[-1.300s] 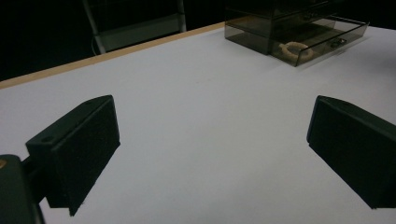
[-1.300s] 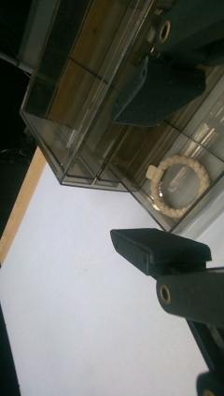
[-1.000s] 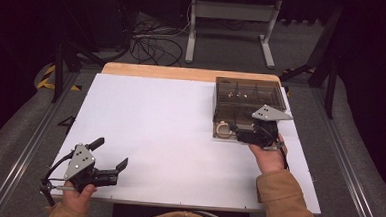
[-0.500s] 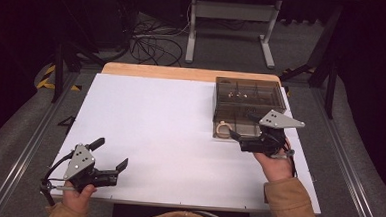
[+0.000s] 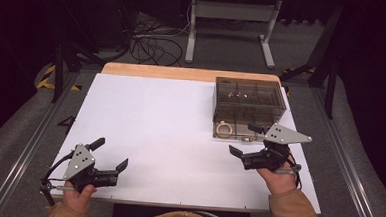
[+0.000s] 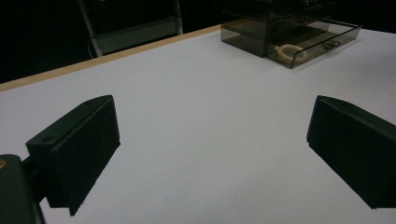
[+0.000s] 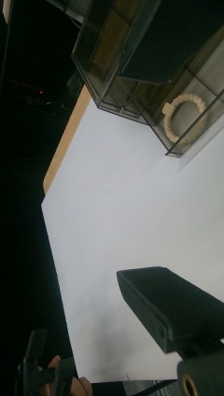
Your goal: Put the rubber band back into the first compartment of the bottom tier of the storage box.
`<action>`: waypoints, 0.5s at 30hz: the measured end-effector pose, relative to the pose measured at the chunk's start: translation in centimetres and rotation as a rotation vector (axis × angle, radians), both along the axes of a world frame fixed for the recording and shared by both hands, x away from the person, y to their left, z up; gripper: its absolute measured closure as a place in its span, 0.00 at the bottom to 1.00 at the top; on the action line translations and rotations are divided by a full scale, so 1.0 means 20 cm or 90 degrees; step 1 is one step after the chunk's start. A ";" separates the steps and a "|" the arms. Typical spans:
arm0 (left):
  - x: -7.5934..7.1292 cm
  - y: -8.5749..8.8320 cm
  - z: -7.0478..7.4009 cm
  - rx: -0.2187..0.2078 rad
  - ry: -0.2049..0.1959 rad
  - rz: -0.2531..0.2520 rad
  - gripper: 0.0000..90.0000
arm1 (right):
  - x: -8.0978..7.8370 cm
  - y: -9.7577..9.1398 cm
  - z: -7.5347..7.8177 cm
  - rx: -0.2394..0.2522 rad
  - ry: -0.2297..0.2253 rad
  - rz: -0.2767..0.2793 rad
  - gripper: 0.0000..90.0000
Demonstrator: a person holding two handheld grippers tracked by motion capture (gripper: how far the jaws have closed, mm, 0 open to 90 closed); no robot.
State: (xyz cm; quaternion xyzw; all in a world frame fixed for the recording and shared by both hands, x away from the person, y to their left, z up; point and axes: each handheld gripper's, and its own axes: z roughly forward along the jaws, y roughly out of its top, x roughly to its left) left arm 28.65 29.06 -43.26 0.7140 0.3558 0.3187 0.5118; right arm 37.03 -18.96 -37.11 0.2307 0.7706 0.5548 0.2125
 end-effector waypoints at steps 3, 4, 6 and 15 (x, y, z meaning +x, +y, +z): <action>0.00 0.00 0.00 -0.001 0.001 0.000 0.03 | -0.02 -0.01 -0.02 -0.003 -0.003 0.002 0.04; 0.00 0.00 0.00 -0.001 0.001 0.000 0.03 | -0.02 -0.01 -0.03 -0.007 0.001 0.006 0.03; 0.00 0.00 0.00 -0.003 -0.001 0.001 0.03 | -0.02 -0.01 -0.04 -0.012 0.004 0.009 0.02; 0.00 0.01 0.00 -0.003 -0.002 -0.007 0.03 | -0.03 -0.04 -0.15 0.013 0.048 0.014 0.00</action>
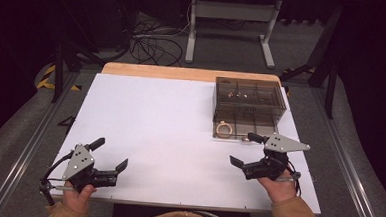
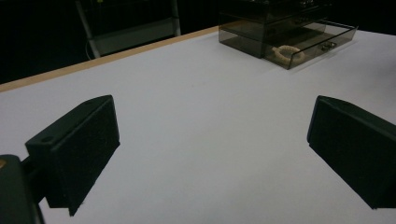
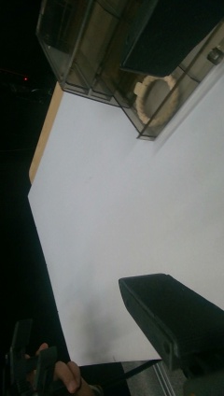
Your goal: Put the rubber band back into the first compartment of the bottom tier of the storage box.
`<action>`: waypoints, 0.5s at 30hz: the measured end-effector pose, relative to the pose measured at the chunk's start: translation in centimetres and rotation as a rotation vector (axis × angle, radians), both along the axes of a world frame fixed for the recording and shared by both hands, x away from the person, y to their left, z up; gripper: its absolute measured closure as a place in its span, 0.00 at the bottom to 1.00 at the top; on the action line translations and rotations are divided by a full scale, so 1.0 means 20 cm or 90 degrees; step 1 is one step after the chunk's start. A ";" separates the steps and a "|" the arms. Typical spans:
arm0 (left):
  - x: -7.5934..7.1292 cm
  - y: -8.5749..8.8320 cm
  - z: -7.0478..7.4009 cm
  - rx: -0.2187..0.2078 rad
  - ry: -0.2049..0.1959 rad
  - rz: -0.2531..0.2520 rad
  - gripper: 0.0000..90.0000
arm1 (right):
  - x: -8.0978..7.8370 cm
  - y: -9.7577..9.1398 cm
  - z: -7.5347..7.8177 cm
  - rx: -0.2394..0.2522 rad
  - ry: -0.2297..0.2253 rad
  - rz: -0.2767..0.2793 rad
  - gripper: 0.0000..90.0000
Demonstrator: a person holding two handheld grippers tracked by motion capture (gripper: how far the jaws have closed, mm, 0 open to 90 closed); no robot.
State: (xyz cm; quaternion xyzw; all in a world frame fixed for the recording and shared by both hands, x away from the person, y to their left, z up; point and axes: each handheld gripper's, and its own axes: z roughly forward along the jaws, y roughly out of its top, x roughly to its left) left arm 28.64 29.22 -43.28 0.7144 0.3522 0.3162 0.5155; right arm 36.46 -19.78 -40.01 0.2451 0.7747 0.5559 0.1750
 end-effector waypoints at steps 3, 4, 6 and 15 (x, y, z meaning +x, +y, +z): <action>0.00 0.00 0.00 0.000 -0.001 -0.004 0.03 | -0.01 -0.01 -0.03 0.000 0.002 0.004 0.00; 0.00 0.00 0.00 0.000 -0.001 -0.005 0.03 | -0.01 -0.02 -0.05 -0.002 0.003 0.004 0.00; 0.00 0.01 0.00 -0.001 -0.001 -0.007 0.03 | -0.01 -0.03 -0.07 -0.004 0.004 0.005 0.00; 0.01 0.01 0.00 -0.005 0.002 -0.013 0.03 | -0.03 -0.09 -0.20 -0.008 0.019 -0.014 0.00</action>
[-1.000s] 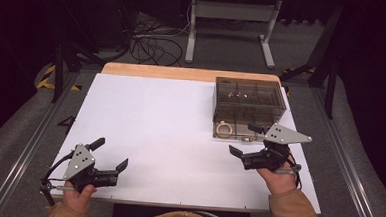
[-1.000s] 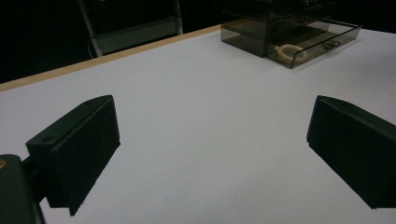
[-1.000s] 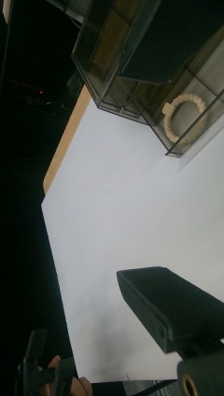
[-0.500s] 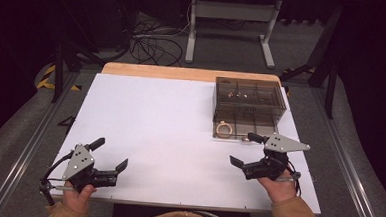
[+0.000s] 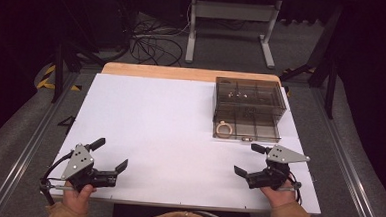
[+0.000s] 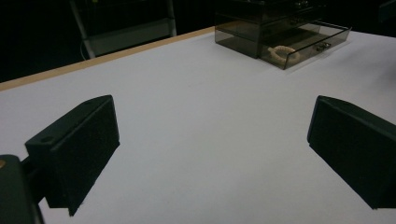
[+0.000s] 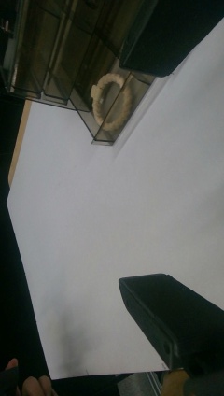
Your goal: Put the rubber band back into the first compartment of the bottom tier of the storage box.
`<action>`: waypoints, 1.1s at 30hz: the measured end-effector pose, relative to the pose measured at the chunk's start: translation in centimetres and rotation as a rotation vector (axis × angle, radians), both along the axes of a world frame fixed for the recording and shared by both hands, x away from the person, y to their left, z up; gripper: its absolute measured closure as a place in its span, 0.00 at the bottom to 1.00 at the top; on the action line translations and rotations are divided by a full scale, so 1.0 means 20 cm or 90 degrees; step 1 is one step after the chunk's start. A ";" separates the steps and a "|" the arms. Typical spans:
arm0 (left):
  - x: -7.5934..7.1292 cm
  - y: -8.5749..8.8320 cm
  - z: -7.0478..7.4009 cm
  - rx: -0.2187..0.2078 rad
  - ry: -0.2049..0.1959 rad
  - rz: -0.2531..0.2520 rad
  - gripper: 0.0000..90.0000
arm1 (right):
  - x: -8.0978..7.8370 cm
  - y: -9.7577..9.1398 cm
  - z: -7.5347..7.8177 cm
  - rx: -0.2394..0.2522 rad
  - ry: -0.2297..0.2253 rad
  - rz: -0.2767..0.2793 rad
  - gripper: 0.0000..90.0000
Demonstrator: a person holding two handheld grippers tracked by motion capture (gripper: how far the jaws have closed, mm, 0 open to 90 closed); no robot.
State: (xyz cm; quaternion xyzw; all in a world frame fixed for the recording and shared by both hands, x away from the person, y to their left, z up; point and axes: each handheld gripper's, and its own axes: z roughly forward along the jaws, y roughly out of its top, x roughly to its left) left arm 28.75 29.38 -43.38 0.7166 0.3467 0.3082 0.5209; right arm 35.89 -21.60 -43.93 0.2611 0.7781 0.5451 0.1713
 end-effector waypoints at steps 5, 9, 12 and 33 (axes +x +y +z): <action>0.01 0.00 0.00 0.004 0.004 0.001 0.03 | -0.01 0.00 -0.05 -0.018 0.008 0.003 0.00; 0.01 0.01 -0.01 0.011 0.002 0.003 0.03 | -0.03 0.01 -0.08 -0.033 0.008 -0.004 0.00; 0.02 0.00 -0.01 0.013 0.005 0.001 0.03 | -0.02 0.02 -0.11 -0.041 0.019 -0.001 0.00; 0.02 0.01 -0.02 0.017 -0.003 0.009 0.03 | -0.04 0.04 -0.06 -0.052 -0.023 -0.013 0.00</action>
